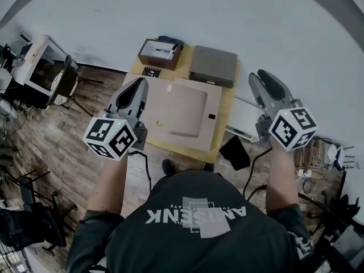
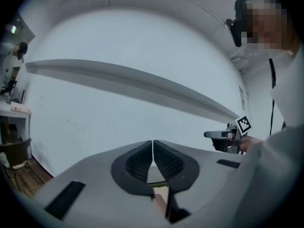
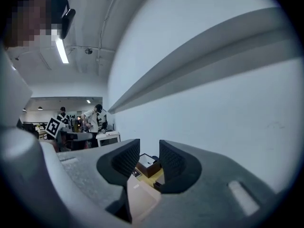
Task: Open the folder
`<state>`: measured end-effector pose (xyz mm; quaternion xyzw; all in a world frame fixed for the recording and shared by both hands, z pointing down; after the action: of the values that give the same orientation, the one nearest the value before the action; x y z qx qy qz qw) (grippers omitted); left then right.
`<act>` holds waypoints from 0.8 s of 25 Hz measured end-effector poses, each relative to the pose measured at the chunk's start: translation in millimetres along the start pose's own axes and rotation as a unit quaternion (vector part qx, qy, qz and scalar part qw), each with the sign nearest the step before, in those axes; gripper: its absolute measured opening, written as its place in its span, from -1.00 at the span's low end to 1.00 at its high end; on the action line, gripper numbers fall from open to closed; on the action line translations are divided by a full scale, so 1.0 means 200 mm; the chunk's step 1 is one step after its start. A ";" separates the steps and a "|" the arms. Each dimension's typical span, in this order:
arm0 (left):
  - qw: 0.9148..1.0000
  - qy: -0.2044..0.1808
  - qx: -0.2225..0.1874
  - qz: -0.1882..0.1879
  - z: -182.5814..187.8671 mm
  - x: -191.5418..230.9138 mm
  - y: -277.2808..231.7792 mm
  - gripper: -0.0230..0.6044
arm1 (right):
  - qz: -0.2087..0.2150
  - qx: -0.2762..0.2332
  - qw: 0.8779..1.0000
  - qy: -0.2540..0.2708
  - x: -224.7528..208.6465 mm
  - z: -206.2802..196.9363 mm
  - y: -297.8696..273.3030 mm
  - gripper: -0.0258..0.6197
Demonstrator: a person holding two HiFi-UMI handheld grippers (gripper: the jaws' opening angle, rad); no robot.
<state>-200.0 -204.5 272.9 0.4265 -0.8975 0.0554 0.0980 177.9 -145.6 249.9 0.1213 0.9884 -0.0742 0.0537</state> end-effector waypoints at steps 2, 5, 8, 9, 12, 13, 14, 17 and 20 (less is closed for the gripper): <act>1.000 -0.008 0.015 0.000 0.05 -0.02 -0.02 -0.92 | -0.017 -0.005 1.000 0.009 0.01 0.04 0.01 -0.54; 0.998 -0.053 0.011 0.033 0.11 -0.04 -0.05 -0.93 | -0.034 -0.012 0.999 0.020 0.03 0.08 0.03 -0.64; 0.989 -0.107 -0.007 0.101 0.15 -0.06 -0.06 -0.93 | -0.047 -0.013 0.998 0.028 0.06 0.10 0.04 -0.72; 0.988 -0.110 -0.011 0.112 0.16 -0.07 -0.07 -0.93 | -0.051 -0.012 0.998 0.031 0.07 0.10 0.05 -0.75; 0.989 -0.098 -0.012 0.109 0.18 -0.08 -0.12 -0.93 | -0.057 -0.009 0.998 0.039 0.09 0.10 0.06 -0.81; 0.990 -0.096 -0.008 0.104 0.18 -0.09 -0.13 -0.93 | -0.059 -0.009 0.997 0.044 0.10 0.11 0.06 -0.82; 0.991 -0.095 -0.003 0.099 0.18 -0.09 -0.15 -0.93 | -0.063 -0.009 0.997 0.052 0.11 0.11 0.06 -0.83; 0.992 -0.082 0.013 0.097 0.16 -0.09 -0.18 -0.93 | -0.084 -0.010 0.993 0.077 0.11 0.11 0.05 -0.83; 0.994 -0.061 0.013 0.095 0.13 -0.07 -0.19 -0.92 | -0.097 -0.005 0.992 0.083 0.10 0.10 0.04 -0.90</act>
<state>-165.8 -222.8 244.7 0.3431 -0.9374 0.0505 0.0320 161.8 -136.1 226.2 0.0302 0.9969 -0.0639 -0.0351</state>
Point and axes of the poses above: the fingertips, and each gripper's own axes: y backward along the fingers, x to its left, z out of its top, the point moved 10 cm from there along y, backward along the fingers, and after that the axes turned 9 degrees about -z, right-handed, at the moved point
